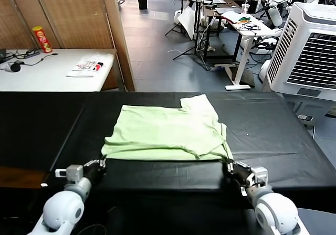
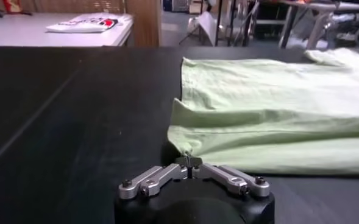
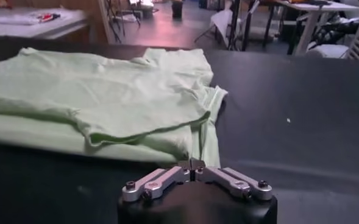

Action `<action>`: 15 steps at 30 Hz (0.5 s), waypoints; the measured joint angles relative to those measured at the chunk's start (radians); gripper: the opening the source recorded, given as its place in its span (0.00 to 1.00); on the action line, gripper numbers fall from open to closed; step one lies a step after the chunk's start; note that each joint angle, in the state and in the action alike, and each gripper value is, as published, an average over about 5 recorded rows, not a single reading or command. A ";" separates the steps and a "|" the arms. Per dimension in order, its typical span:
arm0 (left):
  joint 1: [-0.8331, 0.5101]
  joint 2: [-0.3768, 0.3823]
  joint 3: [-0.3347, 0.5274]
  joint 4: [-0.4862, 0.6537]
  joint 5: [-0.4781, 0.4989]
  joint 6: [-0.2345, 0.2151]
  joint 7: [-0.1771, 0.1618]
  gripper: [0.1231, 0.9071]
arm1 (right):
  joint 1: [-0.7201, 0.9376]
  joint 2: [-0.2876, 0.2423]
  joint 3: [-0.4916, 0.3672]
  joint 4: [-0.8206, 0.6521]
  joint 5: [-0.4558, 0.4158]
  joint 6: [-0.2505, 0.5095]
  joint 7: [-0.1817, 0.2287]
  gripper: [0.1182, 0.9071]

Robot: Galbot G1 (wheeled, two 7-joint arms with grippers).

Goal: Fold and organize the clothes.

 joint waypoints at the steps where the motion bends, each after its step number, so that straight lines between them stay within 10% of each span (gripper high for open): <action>1: 0.019 0.002 -0.006 -0.017 0.000 0.002 -0.001 0.00 | -0.012 0.000 0.004 0.007 0.000 0.000 0.000 0.01; 10: 0.138 -0.001 -0.041 -0.116 0.003 0.007 -0.003 0.00 | -0.083 0.011 0.029 0.048 0.005 -0.001 0.001 0.04; 15: 0.163 -0.010 -0.042 -0.133 0.014 0.008 -0.005 0.09 | -0.114 0.007 0.049 0.088 0.014 -0.010 0.007 0.34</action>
